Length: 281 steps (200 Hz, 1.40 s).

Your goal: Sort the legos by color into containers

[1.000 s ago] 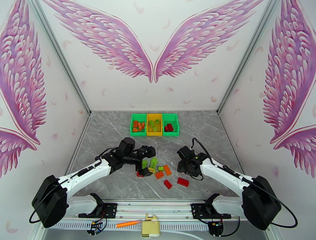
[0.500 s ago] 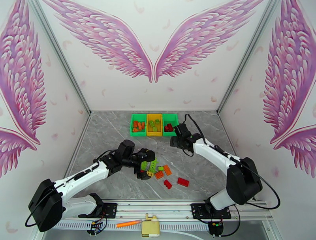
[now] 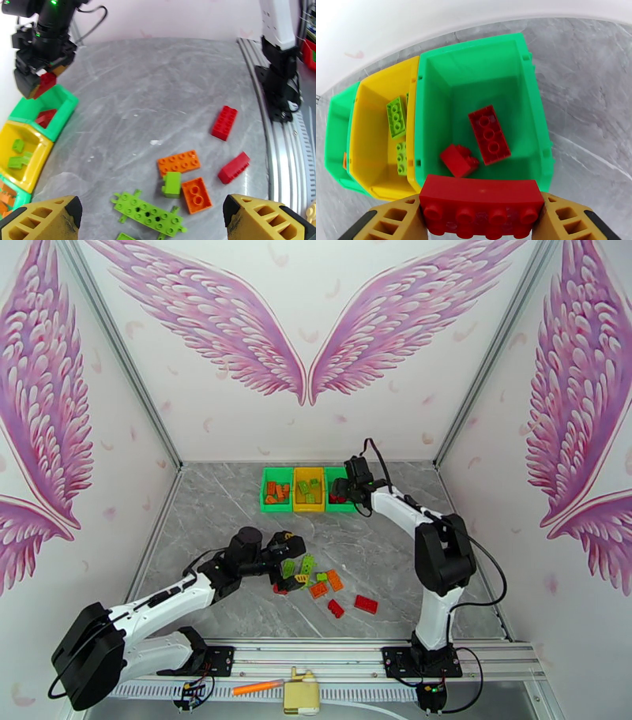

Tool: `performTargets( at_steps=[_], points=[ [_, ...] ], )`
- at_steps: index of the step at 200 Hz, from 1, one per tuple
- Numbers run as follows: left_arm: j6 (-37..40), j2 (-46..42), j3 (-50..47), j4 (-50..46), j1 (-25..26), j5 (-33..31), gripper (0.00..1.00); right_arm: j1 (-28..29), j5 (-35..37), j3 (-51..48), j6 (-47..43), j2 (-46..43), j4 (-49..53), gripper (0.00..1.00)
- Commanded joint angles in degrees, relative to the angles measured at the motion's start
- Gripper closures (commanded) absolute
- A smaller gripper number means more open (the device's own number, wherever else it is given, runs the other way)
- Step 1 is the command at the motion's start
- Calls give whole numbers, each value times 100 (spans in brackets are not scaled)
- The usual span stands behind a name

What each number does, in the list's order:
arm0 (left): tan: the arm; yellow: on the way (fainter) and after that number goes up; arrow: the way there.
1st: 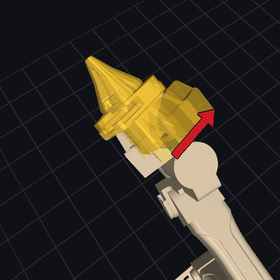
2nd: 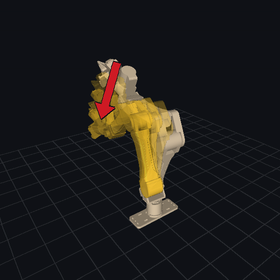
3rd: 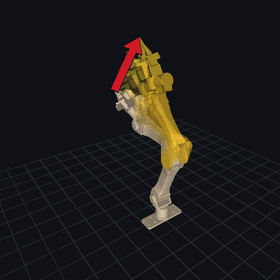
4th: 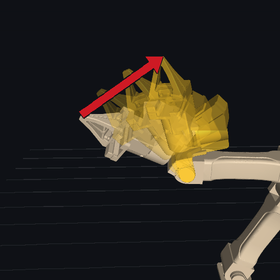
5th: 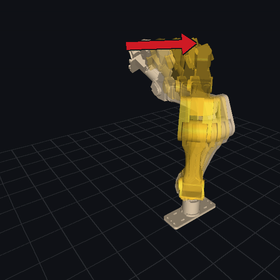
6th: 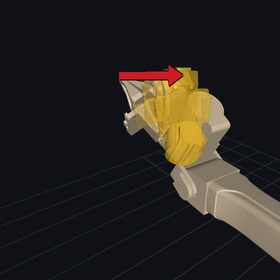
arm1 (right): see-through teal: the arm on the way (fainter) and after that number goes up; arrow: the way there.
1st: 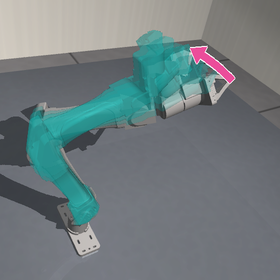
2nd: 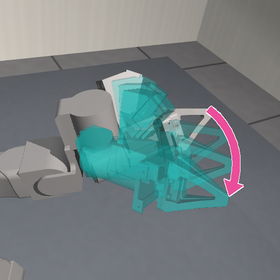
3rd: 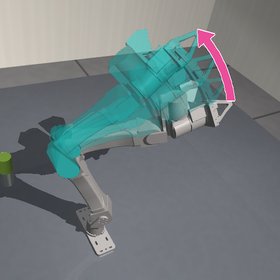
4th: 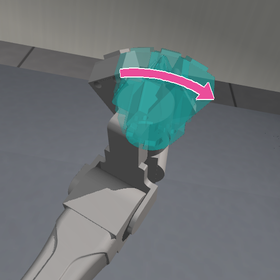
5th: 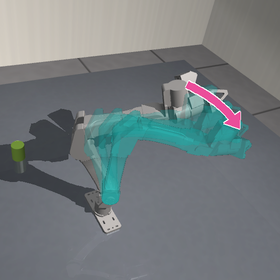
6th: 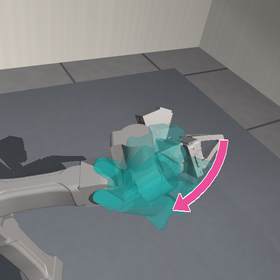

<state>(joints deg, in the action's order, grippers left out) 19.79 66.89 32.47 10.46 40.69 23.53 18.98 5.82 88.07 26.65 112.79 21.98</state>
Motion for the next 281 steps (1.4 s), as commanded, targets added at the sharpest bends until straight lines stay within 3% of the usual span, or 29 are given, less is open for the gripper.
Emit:
performTargets(
  at_steps=[1, 39, 87, 141, 194, 225, 245, 281],
  points=[
    [-652, -108, -185, 1119, 31, -840, 1, -107, -87, 454, -176, 292, -130, 38],
    [-1185, 29, -121, 1390, 19, -1395, 1, -240, -118, 1162, -205, 932, 50, 39],
    [-1138, 71, -57, 1367, -7, -1394, 1, -261, -223, 1904, -266, 1509, 215, 38],
    [-1100, -80, 105, 1003, -78, -1579, 1, -251, -393, 1789, -273, 1199, 74, 20],
    [-1494, -77, 234, 509, -37, -2335, 1, -234, -749, 336, -518, 98, -993, 6],
    [-2007, 31, 356, -58, 15, -3066, 1, -252, -359, -963, -771, -788, -1943, 1],
    [-2390, 183, 535, -646, 52, -3554, 1, -254, -397, -1631, -864, -1274, -2412, 0],
    [-2964, 754, 1205, -2054, 117, -3698, 1, -254, -815, -2553, -1106, -1899, -2956, 0]
  ],
)
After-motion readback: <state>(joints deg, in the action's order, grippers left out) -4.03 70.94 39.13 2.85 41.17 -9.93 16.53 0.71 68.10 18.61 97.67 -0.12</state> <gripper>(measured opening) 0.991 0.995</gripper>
